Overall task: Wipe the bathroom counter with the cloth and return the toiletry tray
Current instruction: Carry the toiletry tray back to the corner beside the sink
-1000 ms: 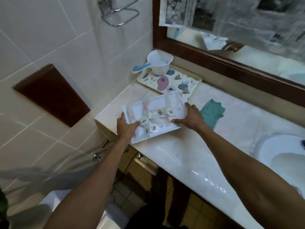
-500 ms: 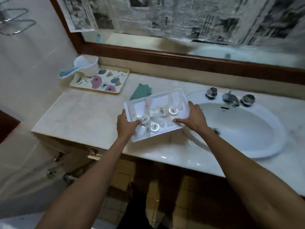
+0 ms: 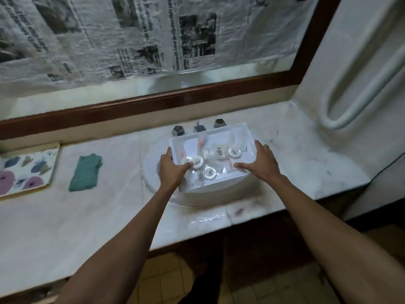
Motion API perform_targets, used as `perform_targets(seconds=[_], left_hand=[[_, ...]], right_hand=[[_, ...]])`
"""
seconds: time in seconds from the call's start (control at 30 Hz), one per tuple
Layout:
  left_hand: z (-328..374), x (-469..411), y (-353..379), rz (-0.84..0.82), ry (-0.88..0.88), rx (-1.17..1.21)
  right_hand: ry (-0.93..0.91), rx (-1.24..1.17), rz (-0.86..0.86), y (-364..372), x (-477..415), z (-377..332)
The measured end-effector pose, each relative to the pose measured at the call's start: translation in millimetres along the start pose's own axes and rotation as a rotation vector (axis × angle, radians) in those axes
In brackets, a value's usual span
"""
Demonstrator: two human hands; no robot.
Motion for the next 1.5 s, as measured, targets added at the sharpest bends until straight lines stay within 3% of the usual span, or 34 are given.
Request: perform_targets(seconds=[0.3, 0.67, 0.9, 1.3, 1.5], left_hand=[[104, -76, 144, -0.118, 0.157, -0.054], [176, -153, 248, -0.223, 0.223, -0.111], [195, -195, 288, -0.255, 0.171, -0.168], [201, -256, 361, -0.269, 0.026, -0.245], [198, -272, 384, -0.239, -0.065, -0.233]], right_hand=[[0.176, 0.019, 0.111, -87, -80, 109], [0.302, -0.001, 0.130, -135, -162, 176], [0.322, 0.004, 0.086, -143, -213, 193], [0.330, 0.167, -0.150, -133, -297, 238], [0.330, 0.093, -0.186, -126, -327, 255]])
Point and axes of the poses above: each hand's wrist, its own x-axis away from the middle knuckle, its own y-axis out of the palm, z = x × y, the point moved 8 cm from there along -x, towards the middle knuckle, and after that the axes turned 6 degrees about -x, right-handed, at the moved point
